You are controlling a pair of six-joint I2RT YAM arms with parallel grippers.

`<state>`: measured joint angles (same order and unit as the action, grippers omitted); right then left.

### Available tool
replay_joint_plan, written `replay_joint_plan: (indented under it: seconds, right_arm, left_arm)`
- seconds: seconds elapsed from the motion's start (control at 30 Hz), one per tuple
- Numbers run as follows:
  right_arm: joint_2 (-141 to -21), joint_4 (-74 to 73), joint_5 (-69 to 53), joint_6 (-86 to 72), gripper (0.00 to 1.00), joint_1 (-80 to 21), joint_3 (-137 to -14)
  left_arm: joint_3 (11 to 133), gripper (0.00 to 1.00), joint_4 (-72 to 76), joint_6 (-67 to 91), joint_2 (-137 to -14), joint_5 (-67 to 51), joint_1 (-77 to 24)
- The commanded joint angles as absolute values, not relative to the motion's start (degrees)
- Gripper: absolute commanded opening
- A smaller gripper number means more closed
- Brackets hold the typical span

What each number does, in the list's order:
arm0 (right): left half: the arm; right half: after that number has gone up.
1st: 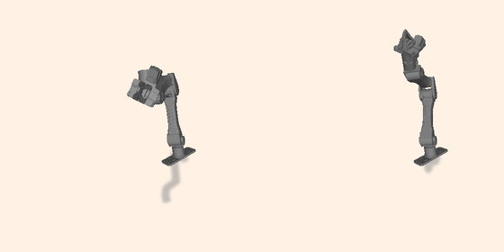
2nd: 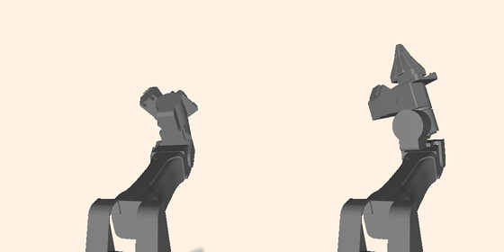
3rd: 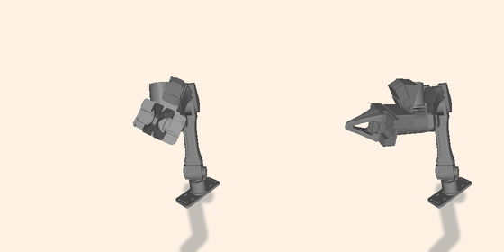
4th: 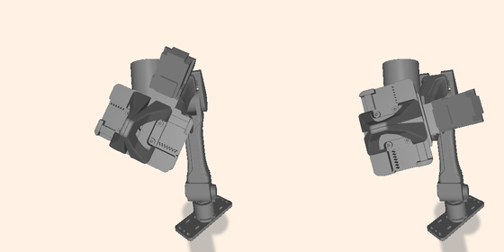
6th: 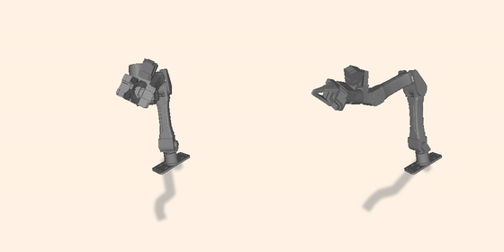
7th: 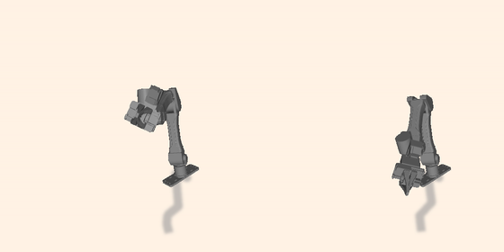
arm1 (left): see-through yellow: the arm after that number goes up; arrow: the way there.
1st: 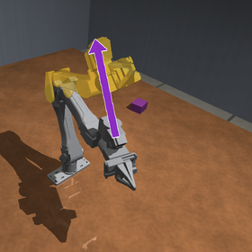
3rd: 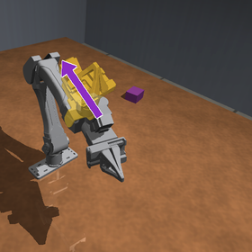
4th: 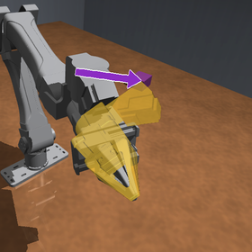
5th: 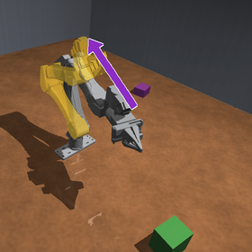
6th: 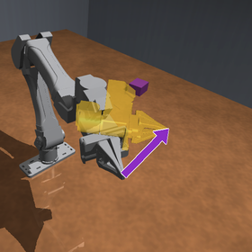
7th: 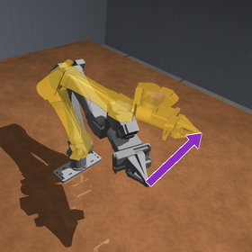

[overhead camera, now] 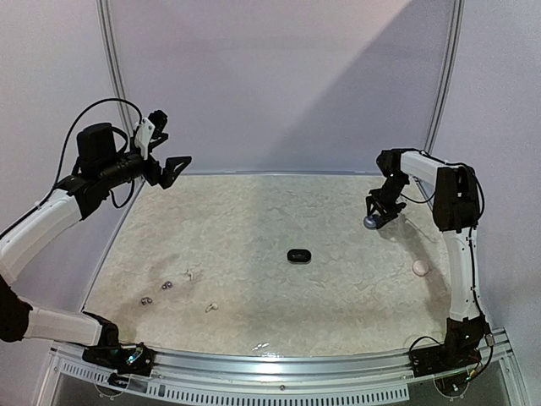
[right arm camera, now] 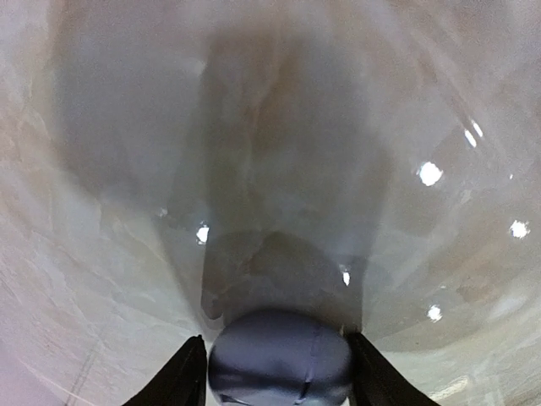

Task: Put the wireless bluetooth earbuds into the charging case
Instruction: Pick up the charging case from the center of the board.

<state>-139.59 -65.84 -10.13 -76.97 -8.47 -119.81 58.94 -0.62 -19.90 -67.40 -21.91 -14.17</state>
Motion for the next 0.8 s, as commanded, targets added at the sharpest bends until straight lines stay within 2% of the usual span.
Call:
replay_joint_plan:
  seconds: [0.0,0.1,0.2,0.5,0.77]
  right_arm:
    - [-140.59,-63.16,-11.17,-77.96,0.48,-9.48,-118.36]
    - [-140.41,-63.19,-10.92,-77.22,0.35,-9.52,-118.12]
    - [-140.28,-63.65,-10.65,-76.0,0.28,-9.49,-118.01]
    - [-134.52,-61.59,-8.12,-68.98,0.22,-10.45,-117.6]
    - [-119.01,-53.2,-0.63,-53.39,0.19,-18.85,-117.66]
  left_arm:
    - [58.1,0.99,1.37,-20.17,-67.95,-22.69,-13.53]
    - [57.78,0.99,1.14,-20.37,-67.58,-22.41,-13.47]
    - [57.66,0.99,0.73,-20.52,-67.33,-22.35,-13.48]
    - [57.6,0.99,0.81,-17.95,-66.55,-23.46,-13.5]
    - [57.6,0.99,1.02,-9.23,-65.73,-27.86,-13.53]
